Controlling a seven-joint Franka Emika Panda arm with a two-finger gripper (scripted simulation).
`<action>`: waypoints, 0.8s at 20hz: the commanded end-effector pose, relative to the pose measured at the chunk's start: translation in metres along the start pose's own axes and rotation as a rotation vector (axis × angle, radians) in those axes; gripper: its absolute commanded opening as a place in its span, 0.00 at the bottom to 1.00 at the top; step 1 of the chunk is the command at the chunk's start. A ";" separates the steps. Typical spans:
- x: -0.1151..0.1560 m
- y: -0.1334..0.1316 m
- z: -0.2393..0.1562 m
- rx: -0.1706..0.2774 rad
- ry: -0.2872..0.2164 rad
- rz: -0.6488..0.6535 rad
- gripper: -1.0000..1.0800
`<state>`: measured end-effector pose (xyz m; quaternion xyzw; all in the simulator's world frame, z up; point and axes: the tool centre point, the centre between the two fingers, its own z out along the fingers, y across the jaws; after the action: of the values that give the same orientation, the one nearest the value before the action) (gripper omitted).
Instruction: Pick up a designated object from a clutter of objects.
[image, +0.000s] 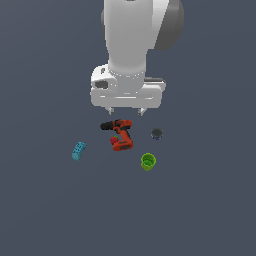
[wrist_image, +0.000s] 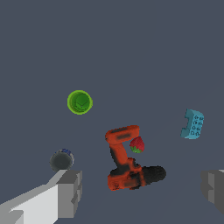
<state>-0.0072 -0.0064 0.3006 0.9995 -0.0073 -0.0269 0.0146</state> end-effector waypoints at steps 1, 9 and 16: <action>0.002 0.004 0.004 0.003 0.000 0.004 0.96; 0.017 0.040 0.042 0.025 0.007 0.033 0.96; 0.029 0.103 0.106 0.047 0.022 0.087 0.96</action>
<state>0.0148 -0.0957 0.2121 0.9989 -0.0440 -0.0169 -0.0062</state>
